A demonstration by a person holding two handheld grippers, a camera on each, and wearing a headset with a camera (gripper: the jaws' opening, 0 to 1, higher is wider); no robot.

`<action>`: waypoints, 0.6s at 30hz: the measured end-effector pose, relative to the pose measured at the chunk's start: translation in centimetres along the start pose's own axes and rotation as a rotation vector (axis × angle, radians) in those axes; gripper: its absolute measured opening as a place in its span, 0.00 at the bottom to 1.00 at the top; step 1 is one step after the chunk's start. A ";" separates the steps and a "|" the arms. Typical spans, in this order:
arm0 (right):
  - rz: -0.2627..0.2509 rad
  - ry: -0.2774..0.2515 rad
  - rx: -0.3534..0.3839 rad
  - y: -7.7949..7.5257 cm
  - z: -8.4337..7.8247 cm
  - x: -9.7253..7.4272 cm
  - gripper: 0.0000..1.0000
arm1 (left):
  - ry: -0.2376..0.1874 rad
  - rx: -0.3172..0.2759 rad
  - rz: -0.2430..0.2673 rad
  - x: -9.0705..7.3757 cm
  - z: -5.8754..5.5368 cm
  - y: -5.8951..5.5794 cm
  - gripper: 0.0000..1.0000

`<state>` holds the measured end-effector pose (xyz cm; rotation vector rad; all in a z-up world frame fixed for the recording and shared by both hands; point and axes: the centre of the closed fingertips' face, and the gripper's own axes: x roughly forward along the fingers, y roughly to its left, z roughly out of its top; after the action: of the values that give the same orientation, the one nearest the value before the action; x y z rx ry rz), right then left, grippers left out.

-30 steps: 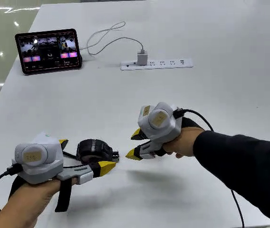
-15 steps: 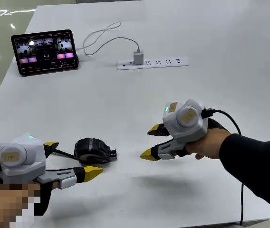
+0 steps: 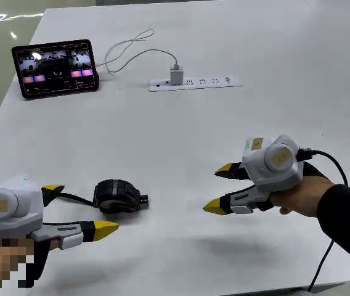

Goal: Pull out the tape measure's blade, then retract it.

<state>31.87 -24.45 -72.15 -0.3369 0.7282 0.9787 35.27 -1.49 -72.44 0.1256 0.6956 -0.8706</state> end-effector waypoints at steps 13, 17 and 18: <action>-0.058 -0.006 0.076 -1.9 -3.3 -3.3 0.56 | 0.013 0.011 -0.007 -0.9 -0.9 0.6 0.99; -0.063 -0.012 0.093 -1.8 -4.3 -4.6 0.62 | 0.016 0.015 0.007 -1.3 -1.2 1.2 0.99; -0.063 -0.010 0.095 -1.7 -4.5 -4.8 0.63 | 0.014 0.014 0.009 -1.4 -1.2 1.3 0.99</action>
<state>29.86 -30.92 -72.16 -0.2703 0.7484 0.8822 35.02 0.73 -72.78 0.1469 0.7020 -0.8670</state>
